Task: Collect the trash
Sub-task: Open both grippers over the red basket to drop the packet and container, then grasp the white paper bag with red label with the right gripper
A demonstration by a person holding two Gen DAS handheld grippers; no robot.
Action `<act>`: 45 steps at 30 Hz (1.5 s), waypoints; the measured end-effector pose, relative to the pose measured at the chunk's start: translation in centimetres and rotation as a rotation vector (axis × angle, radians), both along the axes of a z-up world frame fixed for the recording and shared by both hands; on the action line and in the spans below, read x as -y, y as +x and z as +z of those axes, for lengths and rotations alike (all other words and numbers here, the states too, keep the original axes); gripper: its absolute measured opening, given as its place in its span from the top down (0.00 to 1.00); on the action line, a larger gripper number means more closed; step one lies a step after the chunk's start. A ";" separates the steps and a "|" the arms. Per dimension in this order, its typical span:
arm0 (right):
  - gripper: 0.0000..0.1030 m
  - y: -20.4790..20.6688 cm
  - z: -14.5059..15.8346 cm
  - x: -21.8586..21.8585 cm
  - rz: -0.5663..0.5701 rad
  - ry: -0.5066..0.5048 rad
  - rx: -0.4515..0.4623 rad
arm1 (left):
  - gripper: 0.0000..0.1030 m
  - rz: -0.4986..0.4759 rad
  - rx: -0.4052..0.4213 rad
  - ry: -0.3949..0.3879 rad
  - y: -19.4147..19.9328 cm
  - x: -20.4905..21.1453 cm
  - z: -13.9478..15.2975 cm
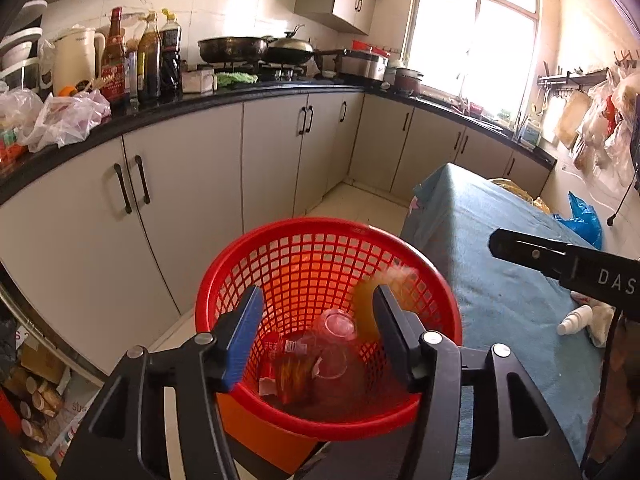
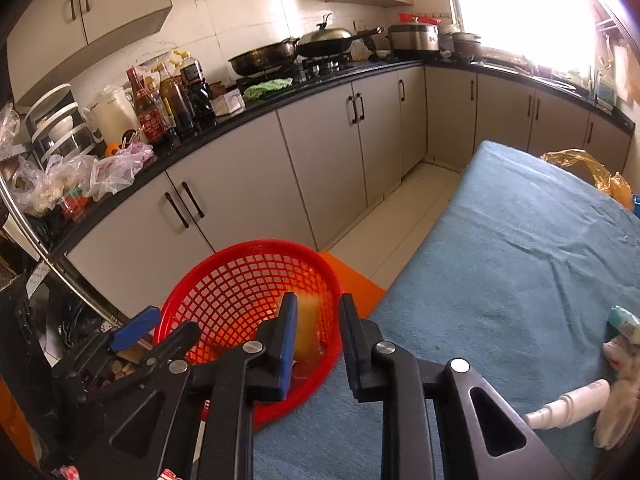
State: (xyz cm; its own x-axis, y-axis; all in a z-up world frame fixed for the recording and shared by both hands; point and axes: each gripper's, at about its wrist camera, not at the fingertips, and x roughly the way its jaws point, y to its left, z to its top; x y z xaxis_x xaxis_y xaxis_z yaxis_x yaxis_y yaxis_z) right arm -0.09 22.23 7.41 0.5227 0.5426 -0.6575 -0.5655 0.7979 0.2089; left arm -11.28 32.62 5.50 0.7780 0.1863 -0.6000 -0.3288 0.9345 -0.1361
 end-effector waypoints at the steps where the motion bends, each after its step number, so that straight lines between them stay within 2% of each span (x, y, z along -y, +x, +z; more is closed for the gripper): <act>1: 0.78 0.0 0.0 0.0 0.000 0.000 0.000 | 0.46 -0.004 0.001 -0.002 0.0 0.1 0.1; 4: 0.78 -0.9 0.6 3.0 -0.034 0.005 0.030 | 0.46 -0.022 0.003 -0.018 -0.1 0.6 0.3; 9: 0.73 -2.4 0.4 7.5 -0.075 0.017 0.031 | 0.45 -0.090 0.005 -0.025 -0.1 3.8 0.7; 19: 0.72 -5.1 2.1 19.0 -0.215 0.097 0.069 | 0.41 -0.285 -0.021 0.052 1.0 13.5 1.3; 22: 0.64 -5.3 2.8 23.0 -0.282 0.111 0.102 | 0.40 -0.339 -0.031 0.082 1.3 16.4 1.5; 24: 0.52 -5.0 3.0 25.7 -0.341 0.104 0.118 | 0.36 -0.375 -0.034 0.108 1.5 18.4 1.7; 27: 0.52 -4.2 2.7 28.8 -0.397 0.081 0.118 | 0.30 -0.428 -0.041 0.142 1.8 21.0 2.0; 29: 0.49 -3.4 2.1 29.8 -0.414 0.055 0.100 | 0.26 -0.472 -0.050 0.174 2.1 22.7 2.2; 33: 0.44 -1.9 0.3 30.1 -0.412 0.017 0.049 | 0.24 -0.550 -0.077 0.253 3.1 25.7 2.5; 37: 0.41 -1.2 -1.6 29.0 -0.385 -0.047 0.027 | 0.22 -0.584 -0.107 0.283 4.0 27.2 2.4; 38: 0.41 -1.1 -2.0 28.7 -0.386 -0.064 0.024 | 0.22 -0.585 -0.118 0.293 4.4 27.4 2.3; 40: 0.64 -0.8 -3.0 29.1 -0.388 -0.075 0.001 | 0.22 -0.588 -0.133 0.309 5.0 27.8 2.1; 41: 0.72 -0.7 -3.2 29.4 -0.375 -0.050 -0.021 | 0.22 -0.595 -0.145 0.311 5.5 28.0 1.9; 44: 0.77 -1.0 -3.0 30.6 -0.376 0.008 -0.026 | 0.22 -0.616 -0.172 0.322 6.5 28.7 1.5; 45: 0.86 -1.2 -2.7 31.0 -0.373 0.036 -0.024 | 0.22 -0.624 -0.178 0.328 6.9 29.1 1.4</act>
